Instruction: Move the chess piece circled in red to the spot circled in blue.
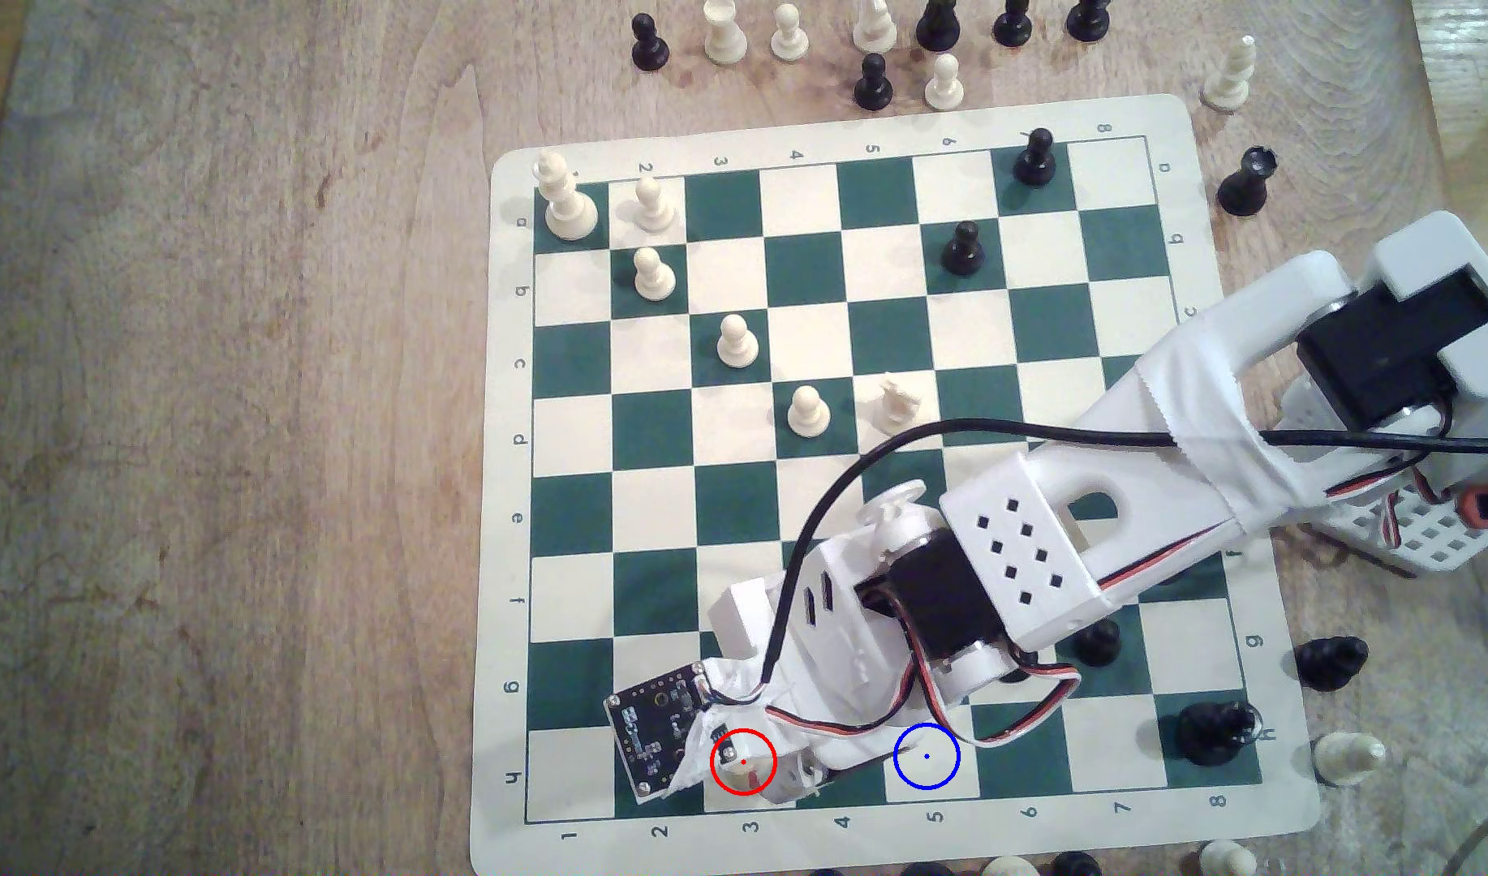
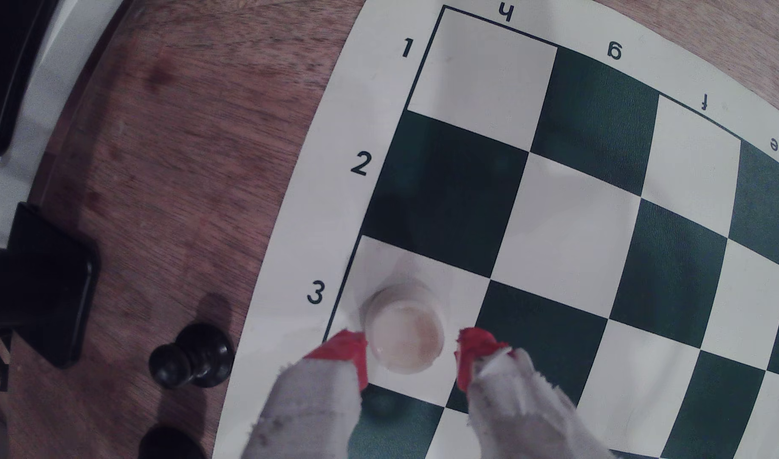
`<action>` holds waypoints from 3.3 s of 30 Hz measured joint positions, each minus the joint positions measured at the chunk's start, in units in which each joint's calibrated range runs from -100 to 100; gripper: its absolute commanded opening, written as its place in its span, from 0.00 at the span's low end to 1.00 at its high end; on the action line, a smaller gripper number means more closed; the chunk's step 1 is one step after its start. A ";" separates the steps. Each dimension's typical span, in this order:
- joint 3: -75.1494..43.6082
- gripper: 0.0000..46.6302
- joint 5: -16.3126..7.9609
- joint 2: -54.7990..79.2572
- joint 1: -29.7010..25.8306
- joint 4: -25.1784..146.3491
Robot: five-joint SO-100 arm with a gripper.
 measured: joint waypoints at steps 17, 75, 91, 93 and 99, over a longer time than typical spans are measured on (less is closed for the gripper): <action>-1.54 0.01 0.10 1.84 -0.81 0.00; 39.77 0.01 -0.24 -34.94 -6.71 -3.67; 39.77 0.01 0.05 -31.84 -5.60 -5.66; 39.77 0.01 0.05 -31.25 -5.75 -5.90; 39.77 0.01 0.05 -30.08 -5.68 -6.61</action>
